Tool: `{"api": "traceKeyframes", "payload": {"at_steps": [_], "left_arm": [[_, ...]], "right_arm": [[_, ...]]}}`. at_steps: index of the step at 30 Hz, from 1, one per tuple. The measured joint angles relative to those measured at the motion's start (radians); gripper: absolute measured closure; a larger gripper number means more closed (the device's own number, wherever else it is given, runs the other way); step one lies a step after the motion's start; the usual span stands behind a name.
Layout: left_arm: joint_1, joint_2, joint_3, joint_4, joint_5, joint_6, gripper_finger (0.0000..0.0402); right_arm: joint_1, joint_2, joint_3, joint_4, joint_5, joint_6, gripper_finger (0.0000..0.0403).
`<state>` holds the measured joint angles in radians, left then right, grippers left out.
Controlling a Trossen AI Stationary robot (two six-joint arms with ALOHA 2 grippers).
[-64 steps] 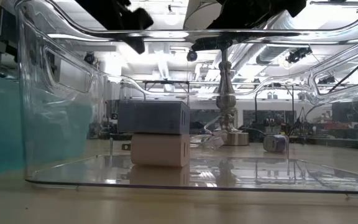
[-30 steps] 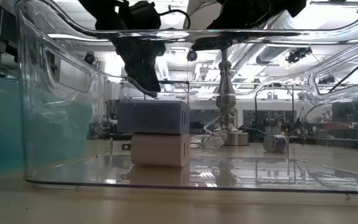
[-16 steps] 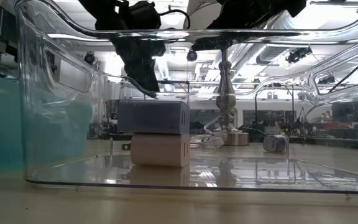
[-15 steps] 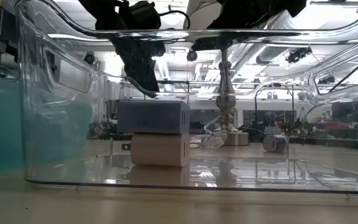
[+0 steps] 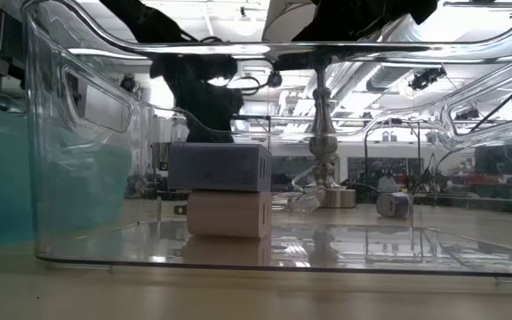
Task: Pick & Place Office items
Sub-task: Put the red charger adapter into the transparent bin
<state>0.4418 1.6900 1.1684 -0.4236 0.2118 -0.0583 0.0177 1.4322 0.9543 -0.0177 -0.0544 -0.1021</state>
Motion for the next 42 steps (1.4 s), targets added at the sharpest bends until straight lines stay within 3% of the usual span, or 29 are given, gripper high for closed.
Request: {"api": "traceKeyframes", "payload": {"at_steps": [4,13,21,28,37,42], "left_arm": [[0.005,0.012,0.0,0.022,0.024,-0.003,0.0124],[0.021,0.012,0.0,0.021,-0.008,0.054,0.0008],[-0.032,0.013,0.0,0.038,-0.113,0.168,0.0009],[-0.071,0.012,0.0,0.051,-0.189,0.146,0.0009],[-0.074,0.013,0.0,0.065,-0.186,0.069,0.0009],[-0.074,0.013,0.0,0.063,-0.183,0.107,0.0009]], "right_arm": [[0.0,0.0,0.0,0.0,0.0,0.0,0.0223],[0.0,0.0,0.0,0.0,0.0,0.0,0.0223],[0.0,0.0,0.0,0.0,0.0,0.0,0.0223],[0.0,0.0,0.0,0.0,0.0,0.0,0.0223],[0.0,0.0,0.0,0.0,0.0,0.0,0.0223],[0.0,0.0,0.0,0.0,0.0,0.0,0.0223]]}}
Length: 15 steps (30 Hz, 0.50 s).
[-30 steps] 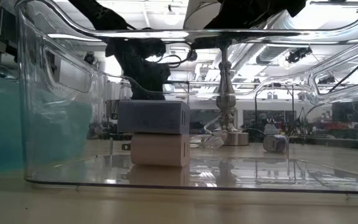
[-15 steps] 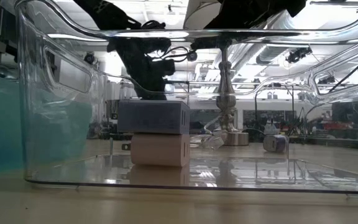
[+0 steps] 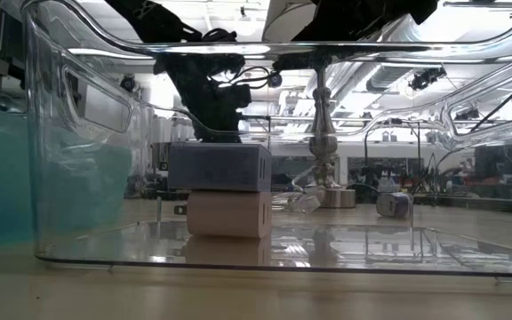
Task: Pick & Place Office items
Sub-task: Put the red charger adapter into the transparent bin
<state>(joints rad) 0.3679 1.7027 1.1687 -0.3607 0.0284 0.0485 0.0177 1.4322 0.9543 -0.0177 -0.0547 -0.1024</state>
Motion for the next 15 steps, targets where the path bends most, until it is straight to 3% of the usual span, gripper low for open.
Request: {"api": "traceKeyframes", "payload": {"at_steps": [10,15], "left_arm": [[0.0,0.002,0.0,-0.007,0.0,-0.012,0.0009],[0.0,0.011,-0.003,-0.028,0.025,0.081,0.0009]], "right_arm": [[0.0,0.0,0.0,0.0,0.0,0.0,0.0223],[0.0,0.0,0.0,0.0,0.0,0.0,0.0223]]}}
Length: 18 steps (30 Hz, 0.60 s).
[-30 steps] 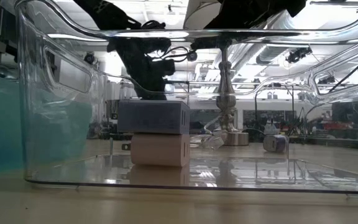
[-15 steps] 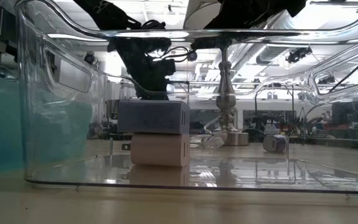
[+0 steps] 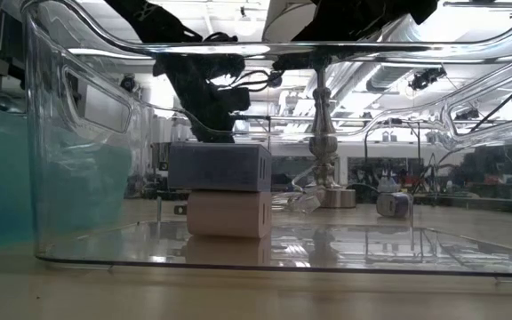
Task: Pick & Place Office items
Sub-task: Put the red charger adapter into the transparent bin
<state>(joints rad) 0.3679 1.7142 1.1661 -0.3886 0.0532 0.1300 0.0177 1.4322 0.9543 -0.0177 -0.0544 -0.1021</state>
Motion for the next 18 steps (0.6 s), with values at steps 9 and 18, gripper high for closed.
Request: {"api": "traceKeyframes", "payload": {"at_steps": [9,18], "left_arm": [[0.007,0.003,0.0,0.0,-0.006,0.068,0.0009],[0.031,0.031,-0.006,0.017,-0.003,0.113,0.0009]], "right_arm": [[0.0,0.0,0.0,0.0,0.0,0.0,0.0223],[0.0,0.0,0.0,0.0,0.0,0.0,0.0223]]}}
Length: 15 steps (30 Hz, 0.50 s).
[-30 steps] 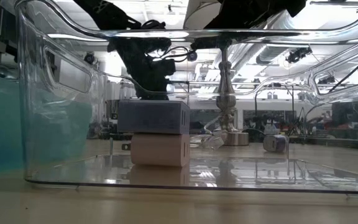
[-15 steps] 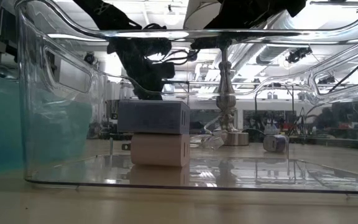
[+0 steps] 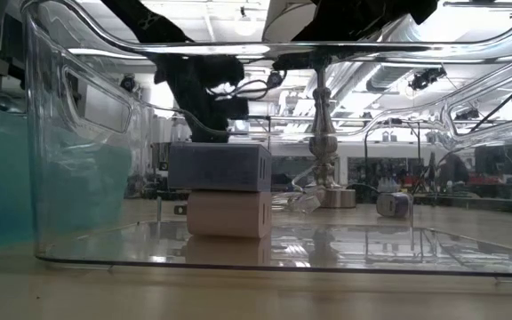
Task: Pick & Place Office items
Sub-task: Put the red charger adapter into the transparent bin
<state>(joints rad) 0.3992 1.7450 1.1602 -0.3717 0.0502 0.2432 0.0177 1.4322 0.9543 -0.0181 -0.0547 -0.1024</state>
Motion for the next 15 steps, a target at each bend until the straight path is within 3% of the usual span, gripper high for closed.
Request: {"api": "traceKeyframes", "payload": {"at_steps": [15], "left_arm": [[-0.019,0.039,0.0,0.093,-0.028,-0.07,0.0009]], "right_arm": [[0.0,0.0,0.0,0.008,0.0,0.0,0.0223]]}}
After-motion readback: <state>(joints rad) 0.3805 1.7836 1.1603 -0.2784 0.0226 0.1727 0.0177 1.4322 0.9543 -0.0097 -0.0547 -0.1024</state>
